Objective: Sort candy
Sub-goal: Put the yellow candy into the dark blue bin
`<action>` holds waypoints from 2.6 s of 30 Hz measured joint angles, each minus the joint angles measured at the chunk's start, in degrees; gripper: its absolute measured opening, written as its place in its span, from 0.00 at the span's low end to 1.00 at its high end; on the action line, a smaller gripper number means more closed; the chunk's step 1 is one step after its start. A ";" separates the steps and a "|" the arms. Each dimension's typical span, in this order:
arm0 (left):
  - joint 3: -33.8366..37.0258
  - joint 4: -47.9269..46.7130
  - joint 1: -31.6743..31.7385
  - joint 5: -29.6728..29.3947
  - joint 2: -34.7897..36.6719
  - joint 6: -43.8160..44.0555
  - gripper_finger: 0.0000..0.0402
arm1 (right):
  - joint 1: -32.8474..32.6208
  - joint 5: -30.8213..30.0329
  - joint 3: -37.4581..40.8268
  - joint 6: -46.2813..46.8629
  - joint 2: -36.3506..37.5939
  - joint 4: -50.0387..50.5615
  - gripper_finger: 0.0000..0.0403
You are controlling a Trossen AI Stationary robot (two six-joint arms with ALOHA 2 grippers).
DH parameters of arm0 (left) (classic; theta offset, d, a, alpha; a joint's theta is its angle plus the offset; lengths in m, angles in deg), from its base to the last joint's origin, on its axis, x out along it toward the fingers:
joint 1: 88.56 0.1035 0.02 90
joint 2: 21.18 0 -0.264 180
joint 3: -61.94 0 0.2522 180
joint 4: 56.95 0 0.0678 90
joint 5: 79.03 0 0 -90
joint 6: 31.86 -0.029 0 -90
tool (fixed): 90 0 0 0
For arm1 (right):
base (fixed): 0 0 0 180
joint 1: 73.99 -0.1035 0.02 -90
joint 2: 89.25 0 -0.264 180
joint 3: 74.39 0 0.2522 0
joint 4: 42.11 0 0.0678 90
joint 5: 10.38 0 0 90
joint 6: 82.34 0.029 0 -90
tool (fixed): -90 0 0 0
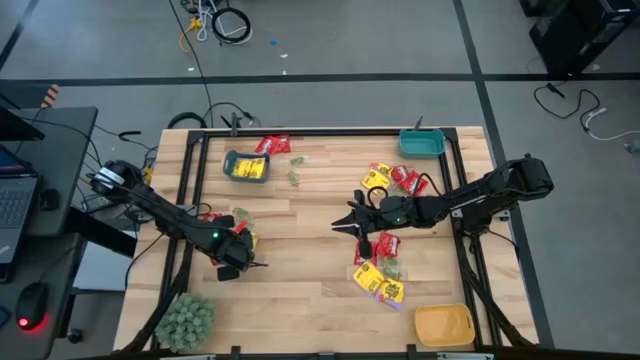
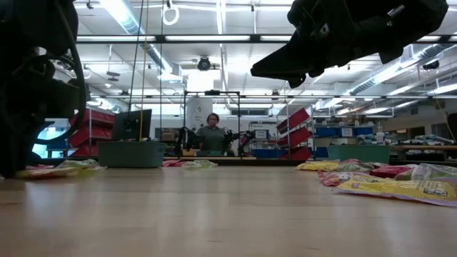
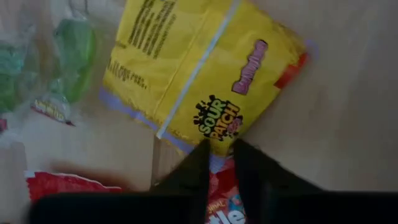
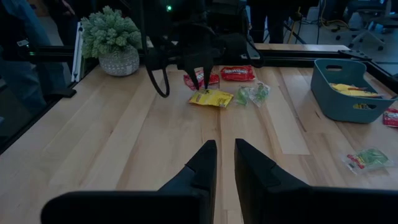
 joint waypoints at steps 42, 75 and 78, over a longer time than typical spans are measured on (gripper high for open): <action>-17.28 -11.66 42.77 -22.82 5.64 -15.57 0.00 | 0.00 0.00 0.00 -0.92 -0.02 0.26 0.12; -10.85 -2.25 54.93 -13.97 7.30 -33.21 0.33 | 0.00 0.01 0.00 -0.48 -0.02 0.46 0.12; -12.98 -1.39 54.99 -13.35 7.65 -33.72 0.28 | 0.07 0.00 0.00 -0.46 -0.02 0.47 0.12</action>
